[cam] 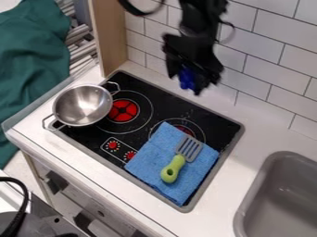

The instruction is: Take the grape and put it inside the pan

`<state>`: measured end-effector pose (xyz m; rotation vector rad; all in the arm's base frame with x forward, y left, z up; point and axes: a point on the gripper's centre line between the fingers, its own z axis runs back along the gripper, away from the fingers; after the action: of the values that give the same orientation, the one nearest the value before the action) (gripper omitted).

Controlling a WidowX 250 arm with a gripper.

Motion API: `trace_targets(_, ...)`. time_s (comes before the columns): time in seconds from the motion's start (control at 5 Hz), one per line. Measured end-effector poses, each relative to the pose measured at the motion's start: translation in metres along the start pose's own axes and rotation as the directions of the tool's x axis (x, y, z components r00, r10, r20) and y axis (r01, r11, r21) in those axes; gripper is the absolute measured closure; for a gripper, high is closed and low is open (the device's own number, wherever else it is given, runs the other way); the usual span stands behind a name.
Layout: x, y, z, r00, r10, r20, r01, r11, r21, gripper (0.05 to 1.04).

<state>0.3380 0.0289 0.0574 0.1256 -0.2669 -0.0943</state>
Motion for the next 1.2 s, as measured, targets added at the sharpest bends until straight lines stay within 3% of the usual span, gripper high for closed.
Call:
trace_targets(0.2,-0.036,0.037,0.009,0.995,0.089,-0.050,-0.087,0.995,0.047,0.315)
trace_targets(0.4,-0.069,0.077,0.004,0.979,0.179,-0.095,-0.173,0.983,0.064,0.315)
trace_targets(0.6,-0.097,0.102,-0.003,0.968,0.229,-0.108,-0.220,0.972,0.082,0.315)
trace_targets(1.0,-0.122,0.116,-0.028,0.951,0.259,-0.168,-0.252,0.966,0.062,0.315)
trace_targets(1.2,-0.120,0.120,-0.038,0.952,0.266,-0.149,-0.262,0.964,0.045,0.254)
